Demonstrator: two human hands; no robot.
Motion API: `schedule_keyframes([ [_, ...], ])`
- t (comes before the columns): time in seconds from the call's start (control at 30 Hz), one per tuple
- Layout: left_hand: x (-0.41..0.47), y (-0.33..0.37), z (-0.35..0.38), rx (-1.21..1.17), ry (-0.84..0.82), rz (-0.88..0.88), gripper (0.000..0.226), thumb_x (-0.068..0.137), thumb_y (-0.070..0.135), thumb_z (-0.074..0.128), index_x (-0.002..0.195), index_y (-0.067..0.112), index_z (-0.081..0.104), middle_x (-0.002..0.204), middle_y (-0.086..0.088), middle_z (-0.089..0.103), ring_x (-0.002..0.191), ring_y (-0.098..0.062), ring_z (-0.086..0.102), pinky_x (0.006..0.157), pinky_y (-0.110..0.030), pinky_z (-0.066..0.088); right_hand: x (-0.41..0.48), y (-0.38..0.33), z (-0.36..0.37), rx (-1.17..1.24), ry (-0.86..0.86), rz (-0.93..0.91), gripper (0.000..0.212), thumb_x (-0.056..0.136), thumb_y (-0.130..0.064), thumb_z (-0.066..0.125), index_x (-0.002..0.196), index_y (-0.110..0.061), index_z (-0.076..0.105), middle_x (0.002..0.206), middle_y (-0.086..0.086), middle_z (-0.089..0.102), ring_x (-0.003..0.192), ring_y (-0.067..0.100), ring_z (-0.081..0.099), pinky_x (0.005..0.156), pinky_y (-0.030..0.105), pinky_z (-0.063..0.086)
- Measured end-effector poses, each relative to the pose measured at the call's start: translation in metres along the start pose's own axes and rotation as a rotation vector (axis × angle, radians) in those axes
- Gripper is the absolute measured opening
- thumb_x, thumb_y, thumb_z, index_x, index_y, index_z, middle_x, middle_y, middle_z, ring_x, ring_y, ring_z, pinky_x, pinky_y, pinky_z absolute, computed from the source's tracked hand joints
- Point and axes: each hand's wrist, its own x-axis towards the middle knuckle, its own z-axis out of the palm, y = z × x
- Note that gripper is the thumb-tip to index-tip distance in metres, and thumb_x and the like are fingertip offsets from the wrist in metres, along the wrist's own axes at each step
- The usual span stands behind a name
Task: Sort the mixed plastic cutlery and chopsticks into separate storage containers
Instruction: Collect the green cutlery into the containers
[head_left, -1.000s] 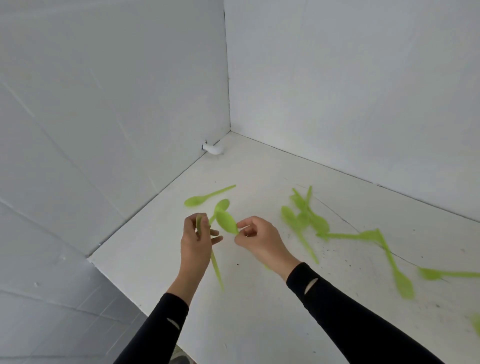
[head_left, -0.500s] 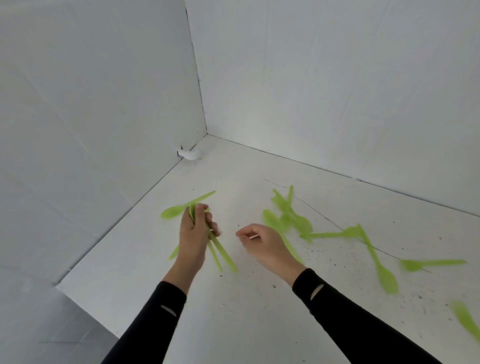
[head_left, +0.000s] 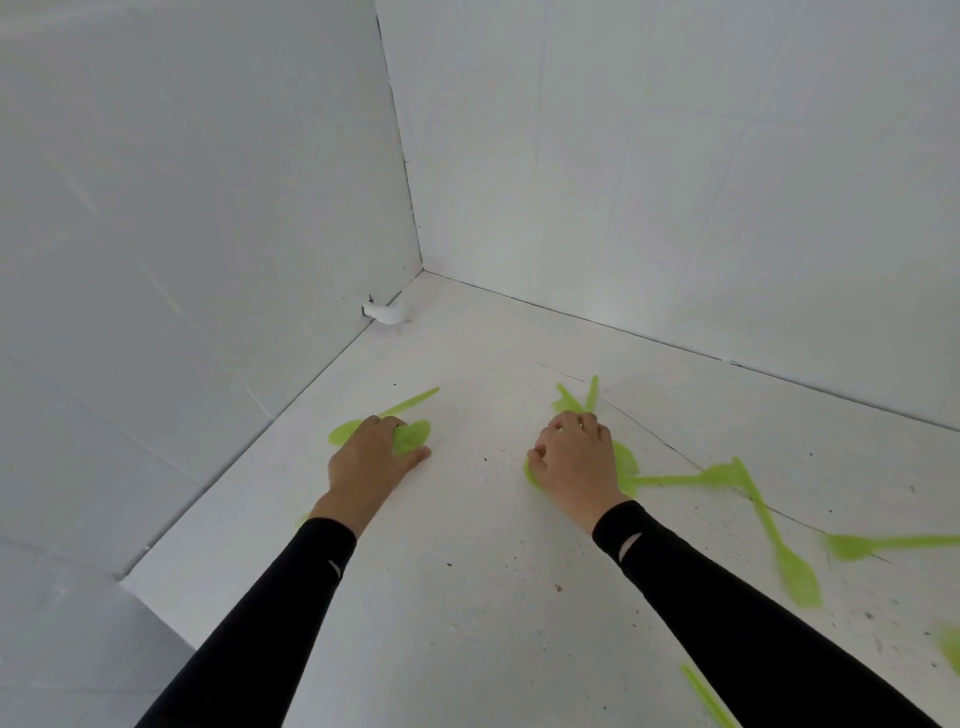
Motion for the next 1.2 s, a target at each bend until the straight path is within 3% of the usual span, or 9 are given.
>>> schedule_keyframes([
  [0.13,0.002,0.002,0.003,0.031,0.062,0.049,0.037,0.094,0.039,0.057,0.124,0.018,0.056,0.118,0.0,0.056,0.107,-0.021,0.057,0.079,-0.036,0.048,-0.023,-0.012,-0.012,0.393,0.14,-0.175,0.021,0.099,-0.024,0.046,0.095,-0.009,0.059,0.087,0.003,0.061,0.081,0.024,0.057,0.07,0.036,0.047],
  [0.3,0.007,-0.013,-0.009,-0.079,0.231,0.107,0.021,0.096,0.025,0.057,0.105,0.005,0.054,0.097,-0.013,0.058,0.089,-0.034,0.057,0.071,-0.042,0.046,-0.031,0.013,-0.032,0.631,-0.012,-0.184,0.013,0.106,-0.019,0.029,0.097,-0.013,0.035,0.06,0.001,0.042,0.044,0.016,0.035,0.042,0.023,0.029],
  [0.4,0.011,-0.022,-0.024,-0.156,0.274,-0.032,0.038,0.095,0.045,0.057,0.093,0.007,0.051,0.079,-0.012,0.059,0.075,-0.034,0.056,0.063,-0.037,0.042,-0.017,0.04,-0.03,0.356,-0.073,-0.123,0.003,0.103,-0.022,0.035,0.105,-0.02,0.035,0.064,-0.005,0.048,0.049,0.012,0.038,0.049,0.027,0.028],
  [0.5,0.018,-0.034,-0.03,-0.228,0.24,-0.114,0.052,0.082,0.058,0.068,0.092,0.009,0.052,0.077,-0.009,0.058,0.072,-0.032,0.055,0.06,-0.034,0.041,-0.003,0.061,-0.031,0.141,-0.151,-0.122,0.035,0.096,-0.026,0.043,0.13,-0.019,0.039,0.087,-0.004,0.06,0.067,0.014,0.052,0.059,0.029,0.038],
  [0.6,0.025,-0.048,-0.028,-0.262,0.231,-0.142,0.05,0.077,0.051,0.078,0.102,0.013,0.058,0.087,-0.004,0.061,0.082,-0.027,0.059,0.067,-0.033,0.046,0.007,0.068,-0.026,-0.088,-0.189,-0.242,0.048,0.099,-0.022,0.04,0.147,-0.02,0.037,0.127,0.001,0.053,0.105,0.021,0.055,0.081,0.033,0.044],
  [0.73,0.032,-0.054,-0.022,-0.172,0.174,-0.153,0.036,0.078,0.037,0.08,0.083,0.009,0.058,0.082,-0.007,0.058,0.082,-0.03,0.057,0.065,-0.031,0.038,0.01,0.074,-0.013,-0.277,-0.091,-0.372,0.044,0.096,-0.014,0.054,0.138,-0.022,0.047,0.122,0.002,0.054,0.102,0.022,0.055,0.079,0.03,0.042],
  [0.87,0.033,-0.049,-0.019,-0.151,0.17,-0.162,0.025,0.085,0.024,0.074,0.084,0.004,0.058,0.096,-0.019,0.053,0.08,-0.032,0.051,0.067,-0.033,0.037,0.002,0.082,-0.013,-0.174,0.235,-0.427,0.033,0.057,-0.005,0.089,0.075,-0.019,0.065,0.08,0.0,0.056,0.061,0.018,0.052,0.051,0.025,0.034],
  [1.03,0.008,-0.006,-0.027,-0.273,0.375,0.154,0.01,0.092,0.008,0.063,0.099,0.006,0.056,0.072,-0.011,0.057,0.068,-0.034,0.054,0.058,-0.033,0.037,-0.021,0.079,-0.047,0.213,0.571,-0.347,0.012,0.09,-0.012,0.056,0.093,-0.011,0.068,0.102,0.004,0.059,0.085,0.023,0.052,0.07,0.03,0.047],
  [1.2,-0.043,0.09,-0.025,-0.345,0.109,0.496,0.031,0.093,-0.005,0.05,0.11,0.02,0.054,0.073,0.002,0.063,0.064,-0.001,0.061,0.053,-0.014,0.043,-0.062,0.084,-0.091,0.626,0.502,-0.176,0.013,0.09,-0.007,0.066,0.101,-0.014,0.069,0.125,-0.005,0.058,0.12,0.011,0.047,0.09,0.002,0.031],
])
